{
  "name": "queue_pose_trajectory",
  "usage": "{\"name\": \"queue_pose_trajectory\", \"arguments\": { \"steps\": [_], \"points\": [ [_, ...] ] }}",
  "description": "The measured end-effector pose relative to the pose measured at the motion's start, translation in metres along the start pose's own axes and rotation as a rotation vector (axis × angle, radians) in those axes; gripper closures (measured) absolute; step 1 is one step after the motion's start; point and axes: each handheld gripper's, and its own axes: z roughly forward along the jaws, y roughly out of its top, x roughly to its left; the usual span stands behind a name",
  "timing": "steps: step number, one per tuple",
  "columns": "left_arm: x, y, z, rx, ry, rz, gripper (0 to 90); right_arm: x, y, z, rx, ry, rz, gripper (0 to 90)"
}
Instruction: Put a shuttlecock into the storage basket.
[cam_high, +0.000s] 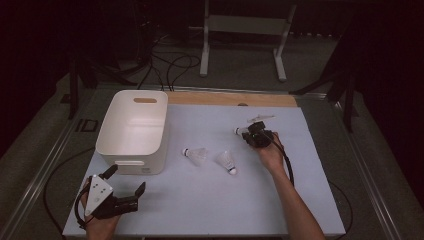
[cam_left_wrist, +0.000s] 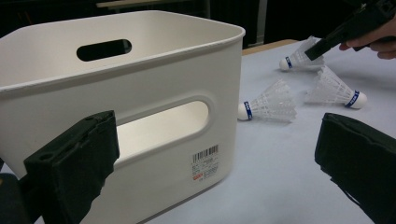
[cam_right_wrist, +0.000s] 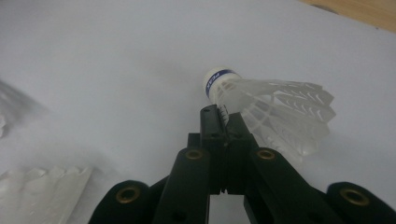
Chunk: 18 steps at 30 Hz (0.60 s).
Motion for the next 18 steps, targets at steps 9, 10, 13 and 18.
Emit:
{"name": "queue_pose_trajectory", "arguments": {
  "steps": [9,10,13,18],
  "points": [
    [-0.001,0.000,0.001,0.002,-0.001,0.003,0.3,0.011,0.005,-0.016,0.003,0.004,-0.055,89.7],
    [-0.001,0.000,0.001,0.002,-0.001,0.003,0.3,0.012,0.005,-0.018,0.007,0.004,-0.059,89.7],
    [-0.001,0.000,0.001,0.002,0.000,0.003,0.3,0.014,0.006,-0.021,0.014,0.002,-0.069,89.7],
    [-0.001,0.000,0.001,0.002,-0.001,0.002,0.3,0.018,0.007,-0.028,0.009,0.023,-0.079,89.7]
  ]
}}
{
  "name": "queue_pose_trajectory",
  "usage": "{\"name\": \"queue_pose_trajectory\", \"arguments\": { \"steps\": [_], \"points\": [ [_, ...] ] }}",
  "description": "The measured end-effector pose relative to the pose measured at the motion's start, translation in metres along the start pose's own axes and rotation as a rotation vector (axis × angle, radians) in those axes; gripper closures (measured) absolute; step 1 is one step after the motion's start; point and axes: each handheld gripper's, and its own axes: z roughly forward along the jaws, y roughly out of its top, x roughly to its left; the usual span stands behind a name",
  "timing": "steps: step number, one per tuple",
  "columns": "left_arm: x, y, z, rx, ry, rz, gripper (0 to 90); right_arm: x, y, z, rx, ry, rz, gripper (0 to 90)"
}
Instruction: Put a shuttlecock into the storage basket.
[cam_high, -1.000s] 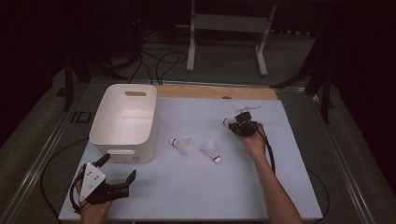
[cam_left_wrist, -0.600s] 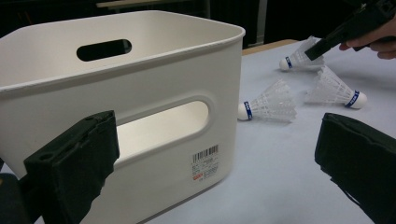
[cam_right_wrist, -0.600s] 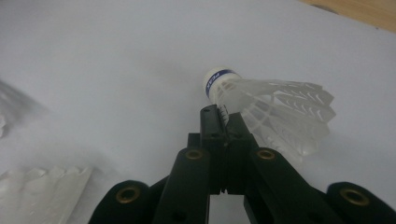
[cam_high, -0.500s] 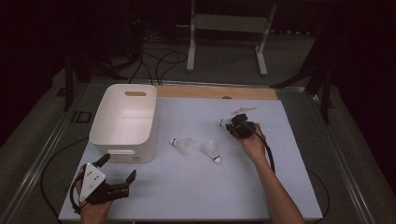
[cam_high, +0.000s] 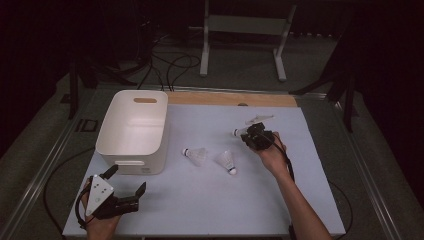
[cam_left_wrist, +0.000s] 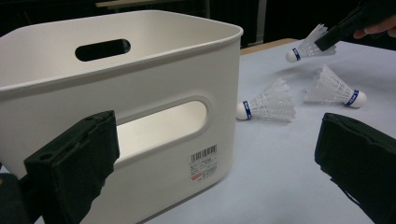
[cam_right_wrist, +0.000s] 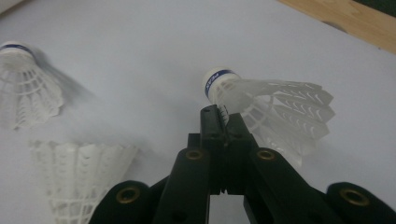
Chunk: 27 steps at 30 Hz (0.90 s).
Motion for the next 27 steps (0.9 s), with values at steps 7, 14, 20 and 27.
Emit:
{"name": "queue_pose_trajectory", "arguments": {
  "steps": [7,14,20,27],
  "points": [
    [0.000,0.000,0.000,0.002,-0.002,0.002,0.3,0.004,0.003,-0.012,-0.010,0.014,-0.020,89.7],
    [0.000,0.000,0.001,0.003,-0.003,0.002,0.3,0.010,0.003,-0.022,-0.011,0.034,-0.021,89.7],
    [-0.001,0.000,0.001,0.003,-0.003,0.001,0.3,0.017,0.005,-0.031,-0.021,0.048,-0.037,89.7],
    [-0.001,0.000,0.001,0.003,-0.003,0.001,0.3,0.025,0.012,-0.040,-0.025,0.056,-0.058,89.7]
  ]
}}
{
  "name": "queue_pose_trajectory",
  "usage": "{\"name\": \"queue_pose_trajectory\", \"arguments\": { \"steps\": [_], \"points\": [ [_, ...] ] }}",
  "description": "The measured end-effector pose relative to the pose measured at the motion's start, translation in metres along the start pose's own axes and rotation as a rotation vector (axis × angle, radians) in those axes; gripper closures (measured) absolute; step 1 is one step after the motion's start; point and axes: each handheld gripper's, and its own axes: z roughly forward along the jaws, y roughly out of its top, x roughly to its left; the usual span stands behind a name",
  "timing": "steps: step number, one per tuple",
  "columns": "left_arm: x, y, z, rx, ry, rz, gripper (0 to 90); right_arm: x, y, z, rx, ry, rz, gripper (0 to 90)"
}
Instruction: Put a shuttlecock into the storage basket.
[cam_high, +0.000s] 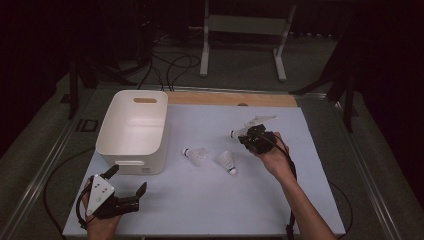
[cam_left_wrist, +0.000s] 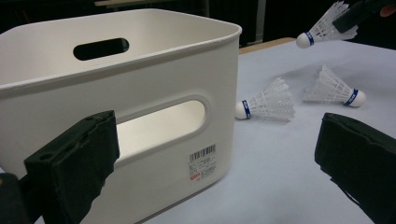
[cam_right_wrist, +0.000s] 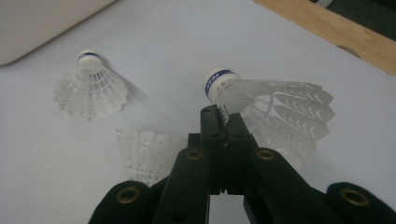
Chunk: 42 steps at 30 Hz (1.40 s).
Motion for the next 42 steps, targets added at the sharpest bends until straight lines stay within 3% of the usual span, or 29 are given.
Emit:
{"name": "queue_pose_trajectory", "arguments": {
  "steps": [24,42],
  "points": [
    [0.000,0.000,0.000,-0.001,-0.001,0.000,0.4,0.015,0.017,-0.012,-0.007,0.021,-0.087,89.7],
    [0.000,0.000,0.000,-0.001,-0.001,-0.002,0.3,0.025,0.030,-0.016,-0.018,0.035,-0.117,89.6]
  ]
}}
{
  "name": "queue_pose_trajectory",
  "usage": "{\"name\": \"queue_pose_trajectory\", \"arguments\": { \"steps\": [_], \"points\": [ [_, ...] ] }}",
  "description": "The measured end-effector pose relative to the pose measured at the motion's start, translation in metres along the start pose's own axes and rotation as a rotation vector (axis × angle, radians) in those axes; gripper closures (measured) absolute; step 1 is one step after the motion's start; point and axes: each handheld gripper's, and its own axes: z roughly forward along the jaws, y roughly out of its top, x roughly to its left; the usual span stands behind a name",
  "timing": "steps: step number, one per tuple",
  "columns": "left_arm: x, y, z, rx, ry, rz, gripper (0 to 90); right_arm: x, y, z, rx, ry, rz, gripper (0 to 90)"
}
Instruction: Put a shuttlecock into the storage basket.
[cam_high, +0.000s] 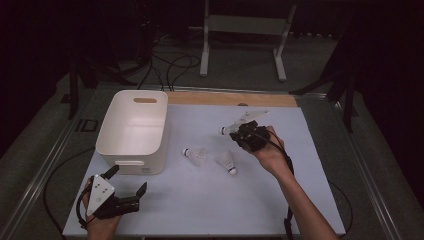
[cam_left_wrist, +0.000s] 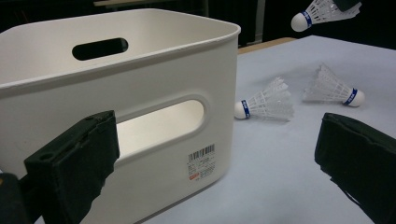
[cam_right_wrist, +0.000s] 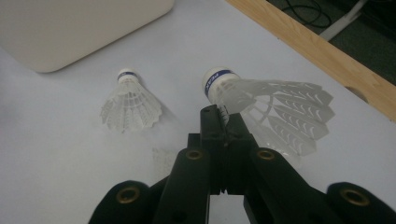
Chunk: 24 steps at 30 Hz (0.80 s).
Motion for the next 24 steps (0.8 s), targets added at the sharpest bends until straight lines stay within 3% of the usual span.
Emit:
{"name": "queue_pose_trajectory", "arguments": {
  "steps": [24],
  "points": [
    [0.000,0.000,0.000,0.002,-0.003,0.002,0.3,0.006,0.022,-0.004,-0.011,0.003,-0.040,89.7]
  ]
}}
